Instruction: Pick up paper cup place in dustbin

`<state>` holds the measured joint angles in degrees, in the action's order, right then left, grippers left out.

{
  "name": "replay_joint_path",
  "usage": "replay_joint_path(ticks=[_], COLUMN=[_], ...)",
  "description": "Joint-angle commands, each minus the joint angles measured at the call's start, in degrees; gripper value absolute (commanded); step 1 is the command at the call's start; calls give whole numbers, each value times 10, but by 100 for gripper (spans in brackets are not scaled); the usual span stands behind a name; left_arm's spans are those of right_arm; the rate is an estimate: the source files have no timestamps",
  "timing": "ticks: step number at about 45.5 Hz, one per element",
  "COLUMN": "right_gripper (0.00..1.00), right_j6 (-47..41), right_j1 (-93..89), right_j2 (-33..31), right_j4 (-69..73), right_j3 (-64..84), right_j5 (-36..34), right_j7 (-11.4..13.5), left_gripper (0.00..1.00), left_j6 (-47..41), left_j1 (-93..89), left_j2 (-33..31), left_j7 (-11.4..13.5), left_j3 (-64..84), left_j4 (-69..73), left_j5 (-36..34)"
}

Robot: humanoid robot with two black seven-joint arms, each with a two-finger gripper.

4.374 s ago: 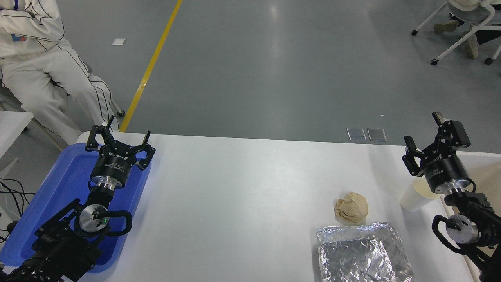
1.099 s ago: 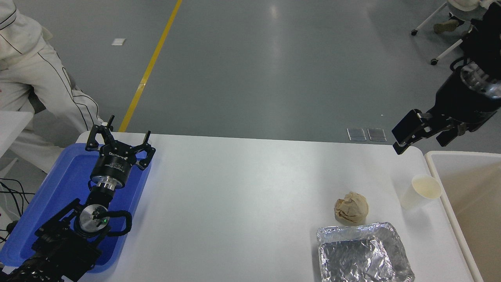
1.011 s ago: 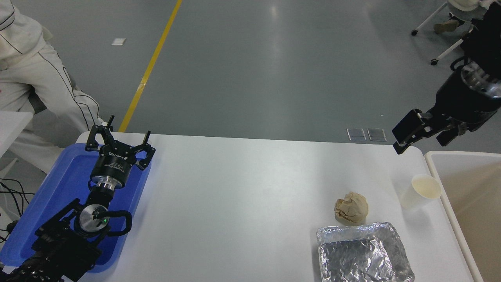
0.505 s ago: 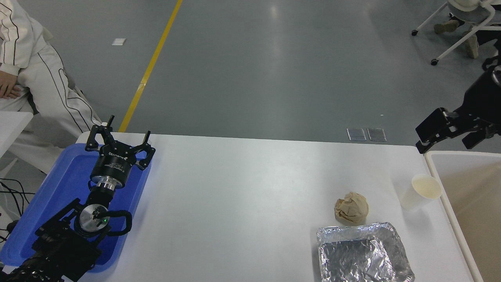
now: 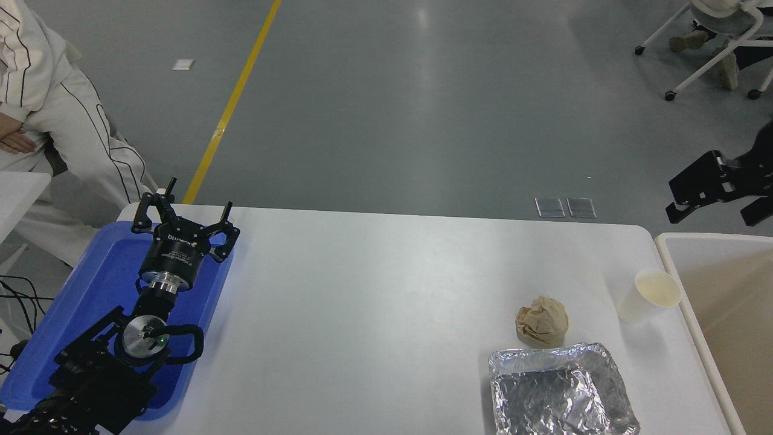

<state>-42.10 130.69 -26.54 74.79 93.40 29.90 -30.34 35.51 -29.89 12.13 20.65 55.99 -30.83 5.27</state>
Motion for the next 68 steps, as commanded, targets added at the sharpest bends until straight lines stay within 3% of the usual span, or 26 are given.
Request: replay_joint_path(ticks=[1, 8, 34, 44, 48, 56, 60, 68], right_gripper=[100, 100, 100, 100, 100, 100, 100, 100], right_j6=[133, 191, 212, 245, 279, 296, 296, 296], right_j1=[-91, -162, -392, -449, -481, -555, -583, -599], right_j2=[-39, -44, -45, -46, -41, -25, -24, -24], right_j4=[-19, -64, -248, -256, -280, -348, -367, -374], right_j3=[0, -8, -86, -96, -104, -157, -177, -190], right_j5=[-36, -76, -86, -164, -166, -170, -169, -170], right_j7=[0, 0, 1, 2, 18, 87, 99, 99], left_gripper=[100, 100, 100, 100, 100, 100, 100, 100], left_j6=[0, 0, 0, 0, 0, 0, 0, 0], left_j1=[0, 0, 0, 0, 0, 0, 0, 0], left_j2=[0, 0, 0, 0, 0, 0, 0, 0], left_j7=[0, 0, 0, 0, 0, 0, 0, 0], left_j3=[0, 0, 0, 0, 0, 0, 0, 0], left_j4=[1, 0, 0, 0, 1, 0, 0, 0], left_j5=[0, 0, 0, 0, 0, 0, 0, 0])
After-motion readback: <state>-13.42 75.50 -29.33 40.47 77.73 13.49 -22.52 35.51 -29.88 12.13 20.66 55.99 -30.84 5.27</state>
